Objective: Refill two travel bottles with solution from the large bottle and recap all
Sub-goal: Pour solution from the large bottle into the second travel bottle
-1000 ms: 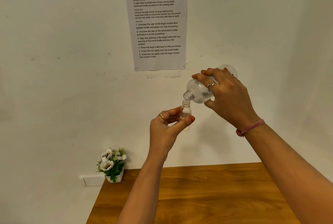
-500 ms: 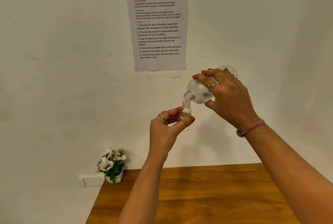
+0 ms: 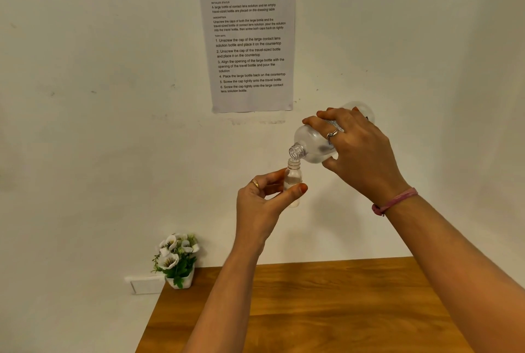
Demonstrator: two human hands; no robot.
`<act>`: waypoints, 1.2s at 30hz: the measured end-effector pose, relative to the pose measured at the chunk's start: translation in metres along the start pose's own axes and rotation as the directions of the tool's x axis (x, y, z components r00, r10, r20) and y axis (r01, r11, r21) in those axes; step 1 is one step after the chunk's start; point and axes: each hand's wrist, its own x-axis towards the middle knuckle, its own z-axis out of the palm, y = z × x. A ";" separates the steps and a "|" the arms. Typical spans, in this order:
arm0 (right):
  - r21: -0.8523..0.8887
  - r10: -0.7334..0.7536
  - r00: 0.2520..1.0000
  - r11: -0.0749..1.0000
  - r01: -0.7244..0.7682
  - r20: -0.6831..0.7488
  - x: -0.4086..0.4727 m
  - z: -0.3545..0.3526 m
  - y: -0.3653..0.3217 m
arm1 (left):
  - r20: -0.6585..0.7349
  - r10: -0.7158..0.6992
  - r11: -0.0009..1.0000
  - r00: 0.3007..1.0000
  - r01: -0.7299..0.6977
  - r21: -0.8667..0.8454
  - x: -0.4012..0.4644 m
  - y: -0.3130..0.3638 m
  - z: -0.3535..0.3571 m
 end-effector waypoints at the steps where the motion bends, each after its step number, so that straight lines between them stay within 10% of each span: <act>1: -0.001 -0.001 1.000 1.000 0.001 0.001 0.000 -0.001 0.000 | 0.000 0.000 1.000 1.000 0.000 -0.002 0.000 0.000 0.000; 36: 0.002 0.003 1.000 1.000 -0.003 -0.008 -0.002 0.003 0.000 | 0.004 0.006 1.000 1.000 -0.006 0.012 0.001 -0.002 0.000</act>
